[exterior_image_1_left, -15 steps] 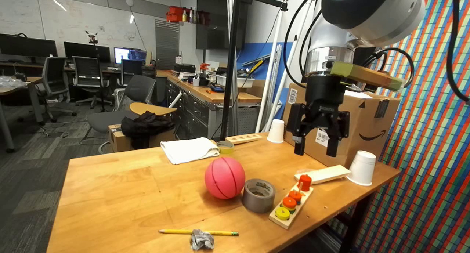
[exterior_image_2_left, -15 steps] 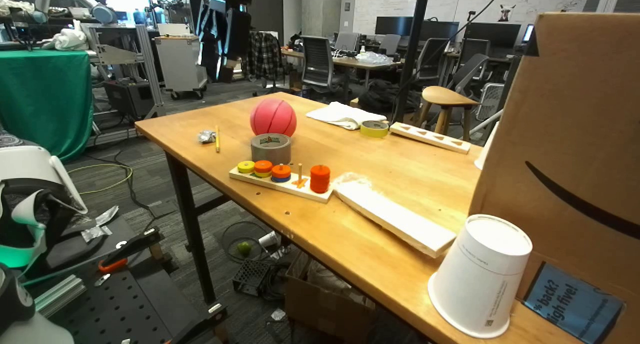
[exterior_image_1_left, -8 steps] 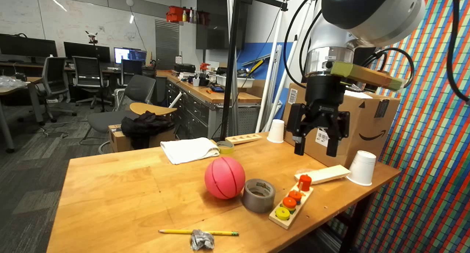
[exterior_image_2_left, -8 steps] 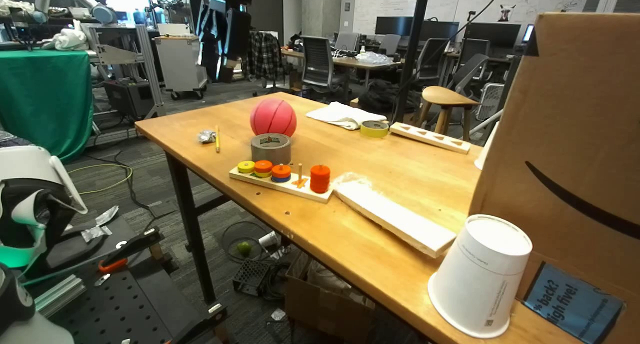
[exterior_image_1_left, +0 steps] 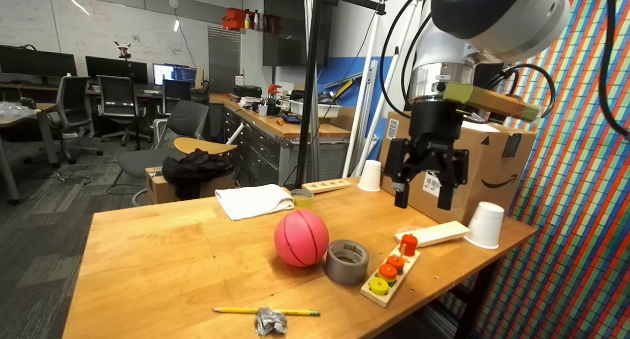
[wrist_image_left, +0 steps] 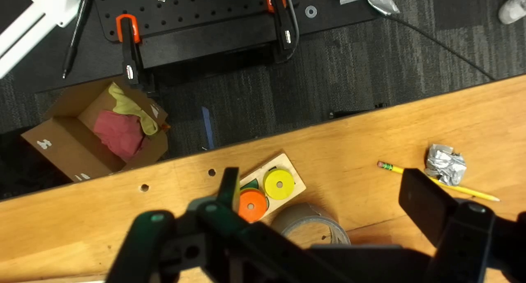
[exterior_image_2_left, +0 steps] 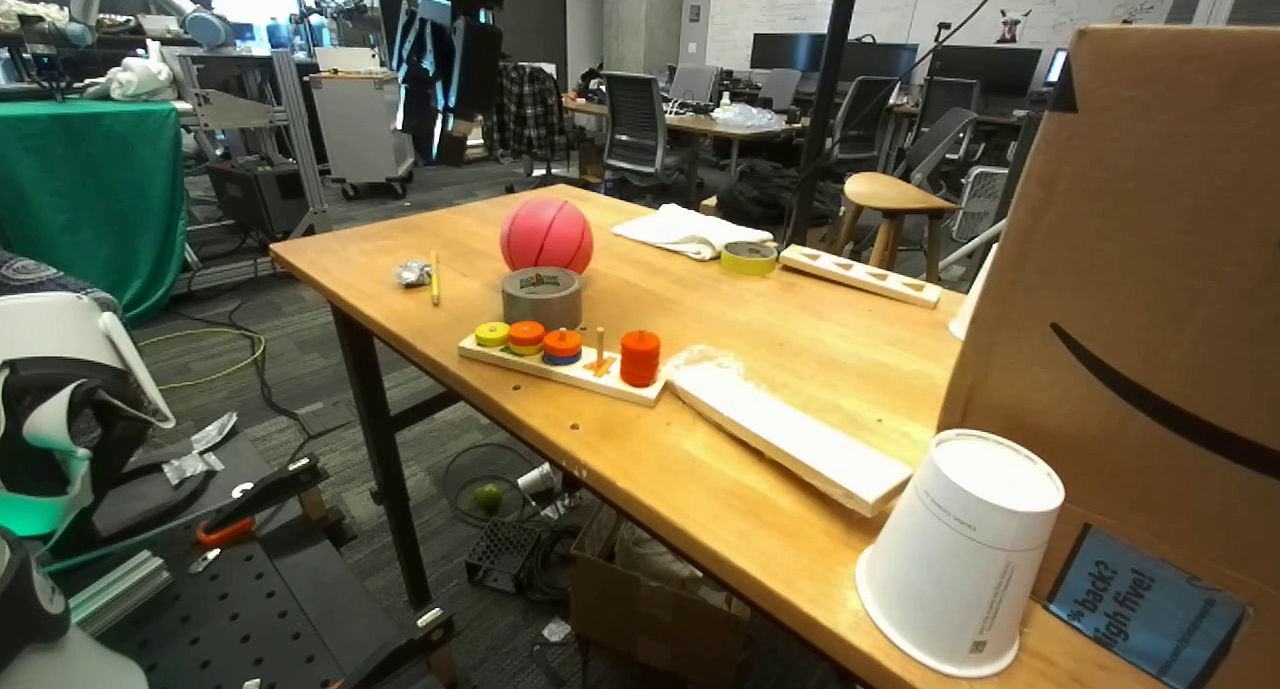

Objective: Move the ball to the right

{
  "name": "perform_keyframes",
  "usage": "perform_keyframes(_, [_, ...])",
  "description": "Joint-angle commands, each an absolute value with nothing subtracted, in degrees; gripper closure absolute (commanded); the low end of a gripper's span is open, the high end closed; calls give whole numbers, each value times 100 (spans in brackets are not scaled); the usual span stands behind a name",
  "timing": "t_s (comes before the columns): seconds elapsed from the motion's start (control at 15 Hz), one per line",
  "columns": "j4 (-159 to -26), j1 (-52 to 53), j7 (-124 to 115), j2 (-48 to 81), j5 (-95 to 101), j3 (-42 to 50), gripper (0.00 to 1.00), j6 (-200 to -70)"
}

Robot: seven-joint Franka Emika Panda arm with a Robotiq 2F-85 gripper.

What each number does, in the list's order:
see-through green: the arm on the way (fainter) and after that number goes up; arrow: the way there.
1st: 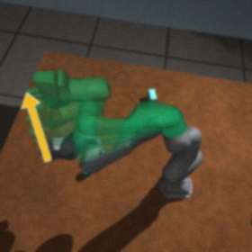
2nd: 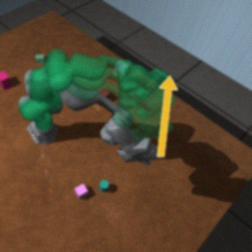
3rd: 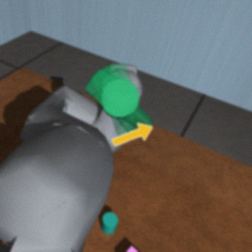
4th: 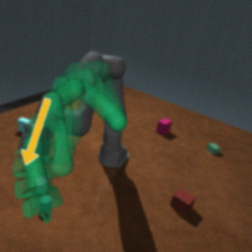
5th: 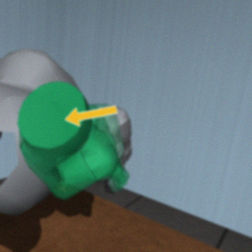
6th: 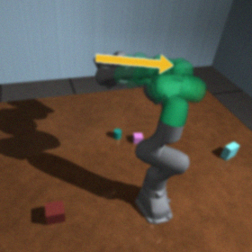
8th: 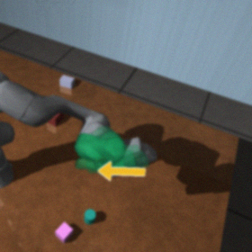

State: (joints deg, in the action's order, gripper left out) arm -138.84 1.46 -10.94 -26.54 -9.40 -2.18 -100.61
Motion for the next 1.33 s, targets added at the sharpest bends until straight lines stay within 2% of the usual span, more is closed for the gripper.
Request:
perform_keyframes(0.0, [-13876, 104, -1079, -2652, -952, -253, 0, -10049])
perform_keyframes(0.33, [-14068, 269, -786, -2566, -1027, -332, 0, -10339])
perform_keyframes(0.8, [-14671, 1168, -1134, -2924, -932, -1495, 0, -12062])
perform_keyframes(1.27, [-13866, 1352, -1575, -1707, -197, -2375, 0, -13810])
